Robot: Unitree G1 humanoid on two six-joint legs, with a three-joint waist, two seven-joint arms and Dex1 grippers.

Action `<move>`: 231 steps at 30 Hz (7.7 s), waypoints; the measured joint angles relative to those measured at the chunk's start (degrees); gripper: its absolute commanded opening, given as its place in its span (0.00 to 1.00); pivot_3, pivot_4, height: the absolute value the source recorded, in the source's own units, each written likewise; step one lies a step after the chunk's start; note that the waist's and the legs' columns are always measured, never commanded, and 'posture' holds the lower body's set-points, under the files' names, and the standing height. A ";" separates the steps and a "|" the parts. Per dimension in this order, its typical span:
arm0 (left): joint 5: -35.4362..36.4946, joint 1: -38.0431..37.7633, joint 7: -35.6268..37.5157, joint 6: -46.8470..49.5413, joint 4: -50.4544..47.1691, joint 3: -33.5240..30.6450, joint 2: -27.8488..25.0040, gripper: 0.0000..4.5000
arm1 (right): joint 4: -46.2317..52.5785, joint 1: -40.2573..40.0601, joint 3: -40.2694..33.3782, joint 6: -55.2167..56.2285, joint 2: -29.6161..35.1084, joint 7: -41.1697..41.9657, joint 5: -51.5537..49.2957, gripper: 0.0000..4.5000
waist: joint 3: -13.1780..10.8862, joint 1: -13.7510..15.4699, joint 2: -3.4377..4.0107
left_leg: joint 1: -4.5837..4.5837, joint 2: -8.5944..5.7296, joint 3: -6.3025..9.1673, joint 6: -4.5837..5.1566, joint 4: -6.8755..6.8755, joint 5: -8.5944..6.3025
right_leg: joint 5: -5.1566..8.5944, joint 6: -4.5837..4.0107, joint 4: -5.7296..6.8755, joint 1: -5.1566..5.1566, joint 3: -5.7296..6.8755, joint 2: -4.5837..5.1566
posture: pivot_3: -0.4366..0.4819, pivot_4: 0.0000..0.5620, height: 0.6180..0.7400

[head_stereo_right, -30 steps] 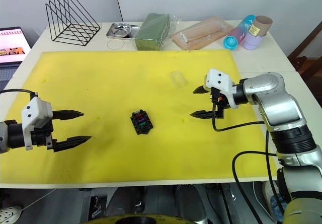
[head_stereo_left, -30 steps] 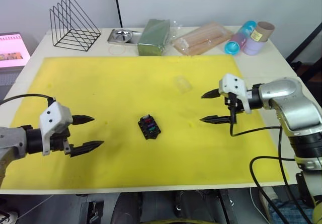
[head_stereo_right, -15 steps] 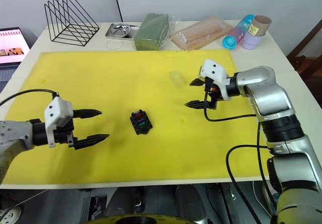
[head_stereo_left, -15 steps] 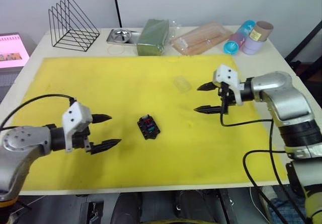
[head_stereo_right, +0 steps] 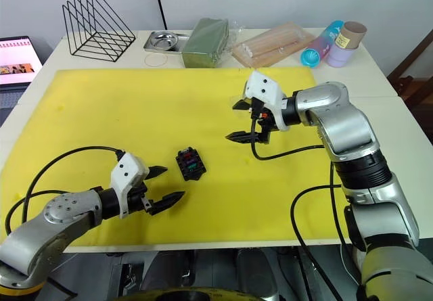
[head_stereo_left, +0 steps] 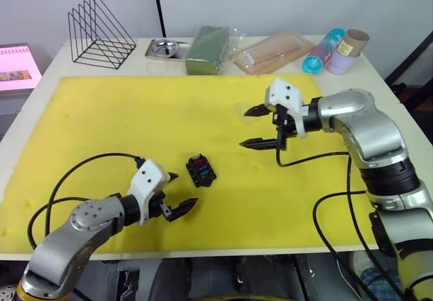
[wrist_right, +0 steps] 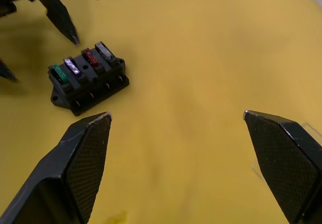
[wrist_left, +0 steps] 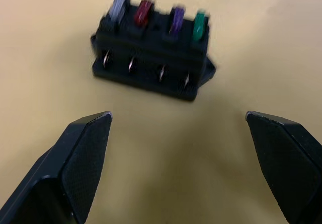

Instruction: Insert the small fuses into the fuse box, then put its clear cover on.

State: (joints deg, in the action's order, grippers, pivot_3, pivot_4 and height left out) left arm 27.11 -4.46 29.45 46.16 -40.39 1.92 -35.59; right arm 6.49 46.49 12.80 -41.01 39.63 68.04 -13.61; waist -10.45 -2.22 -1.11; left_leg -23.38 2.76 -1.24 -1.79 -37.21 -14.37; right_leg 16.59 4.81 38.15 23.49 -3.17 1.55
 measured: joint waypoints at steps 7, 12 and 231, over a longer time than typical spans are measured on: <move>-6.14 2.50 -9.07 1.36 0.17 8.56 7.78 1.00 | 3.49 -0.07 0.06 -2.21 -0.53 -1.83 -1.92 0.99 | 0.02 1.44 -0.01 | 0.03 -0.06 0.03 0.00 -0.17 0.00 | 0.00 -0.01 -0.02 -0.14 -0.01 0.01 | 0.48 0.27 1.00; -10.23 4.60 -13.83 1.84 2.37 11.92 12.77 1.00 | 3.54 -0.07 0.03 -2.46 -0.49 -3.32 -2.55 0.99 | 0.02 1.93 -0.01 | 0.03 -0.13 0.07 0.00 -0.30 0.00 | 0.02 -0.04 -0.05 -0.27 0.00 0.06 | 0.48 0.27 1.00; -10.73 25.50 37.09 -39.16 44.03 9.43 -2.92 0.65 | 1.88 6.56 10.63 -7.28 -2.14 -4.88 1.91 0.40 | -0.03 -0.31 0.05 | -0.16 -0.04 -0.04 -0.01 0.09 0.02 | -0.02 0.03 -0.08 0.20 0.00 -0.09 | 0.48 0.27 1.00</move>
State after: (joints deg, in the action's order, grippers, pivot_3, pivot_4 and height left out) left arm 16.38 21.04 66.54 7.00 3.64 11.35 -38.51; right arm 8.37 53.04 23.43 -48.29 37.48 63.15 -11.70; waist -10.48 -2.53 -1.06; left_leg -23.54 2.71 -1.29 -1.80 -37.12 -14.35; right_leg 16.57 4.84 38.07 23.69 -3.17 1.46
